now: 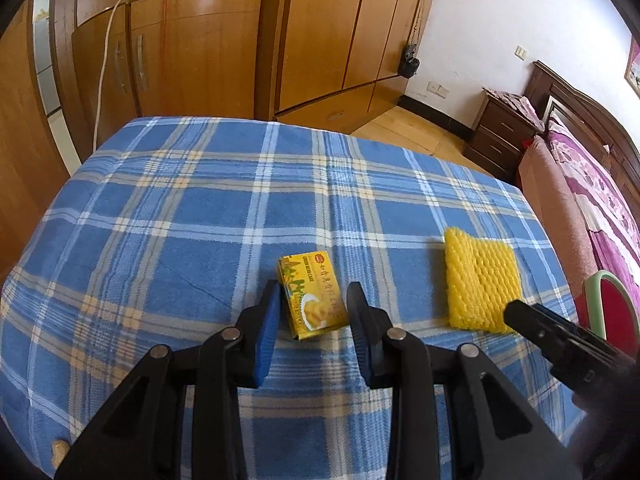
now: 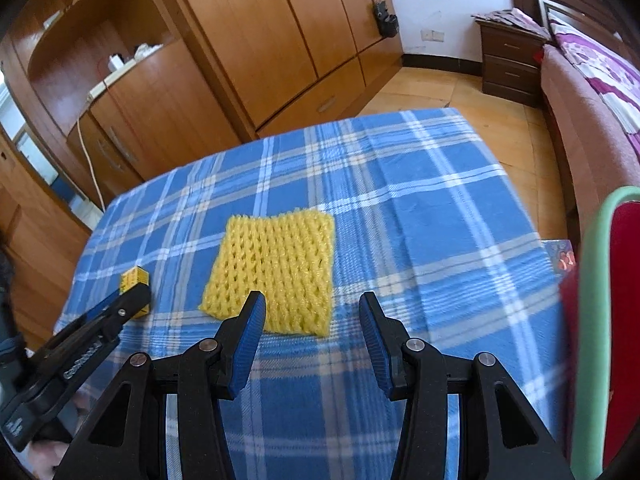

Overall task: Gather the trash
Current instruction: 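Grasp the yellow box with the left tool while the right tool grasps the yellow foam net, then carry the yellow box and foam net over the red bucket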

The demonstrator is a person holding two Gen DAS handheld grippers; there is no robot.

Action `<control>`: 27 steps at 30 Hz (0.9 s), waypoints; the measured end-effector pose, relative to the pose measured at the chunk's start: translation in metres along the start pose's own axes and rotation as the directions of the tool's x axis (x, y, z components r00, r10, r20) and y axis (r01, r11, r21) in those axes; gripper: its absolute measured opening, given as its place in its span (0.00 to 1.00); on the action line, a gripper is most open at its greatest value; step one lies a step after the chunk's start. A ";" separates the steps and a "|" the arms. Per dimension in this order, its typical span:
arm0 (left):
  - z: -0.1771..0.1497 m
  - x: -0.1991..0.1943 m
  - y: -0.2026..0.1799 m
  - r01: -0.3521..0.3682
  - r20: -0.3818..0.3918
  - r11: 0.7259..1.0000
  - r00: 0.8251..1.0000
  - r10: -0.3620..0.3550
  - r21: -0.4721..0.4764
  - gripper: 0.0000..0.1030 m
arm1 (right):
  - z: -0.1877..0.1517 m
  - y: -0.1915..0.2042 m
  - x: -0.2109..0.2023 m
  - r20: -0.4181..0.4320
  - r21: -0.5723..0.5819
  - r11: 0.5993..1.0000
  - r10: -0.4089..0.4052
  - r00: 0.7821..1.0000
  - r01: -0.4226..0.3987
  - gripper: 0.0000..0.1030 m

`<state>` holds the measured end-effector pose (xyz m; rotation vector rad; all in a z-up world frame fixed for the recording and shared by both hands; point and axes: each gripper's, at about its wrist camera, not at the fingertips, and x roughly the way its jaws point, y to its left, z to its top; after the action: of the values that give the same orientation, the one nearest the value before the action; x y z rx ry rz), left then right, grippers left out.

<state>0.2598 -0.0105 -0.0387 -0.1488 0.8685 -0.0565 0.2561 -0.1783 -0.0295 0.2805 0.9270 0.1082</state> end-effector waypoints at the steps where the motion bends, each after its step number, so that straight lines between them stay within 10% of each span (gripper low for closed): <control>1: 0.000 0.000 -0.001 0.000 0.000 1.000 1.000 0.000 0.002 0.33 | 0.000 0.001 0.000 0.011 -0.007 1.000 -0.006 1.000 0.006 0.48; 9: -0.001 -0.003 -0.004 0.008 0.007 1.000 1.000 -0.008 0.010 0.33 | -0.003 0.011 0.000 0.029 -0.048 0.999 0.021 0.999 -0.020 0.10; 27: -0.003 -0.056 -0.027 0.072 0.060 0.996 0.995 -0.075 0.057 0.33 | -0.026 -0.006 -0.097 0.178 0.034 0.994 0.099 0.979 -0.107 0.09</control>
<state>0.2216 -0.0311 0.0056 -0.1301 0.7988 -0.1438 0.1771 -0.1996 0.0285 0.3727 0.7393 0.1560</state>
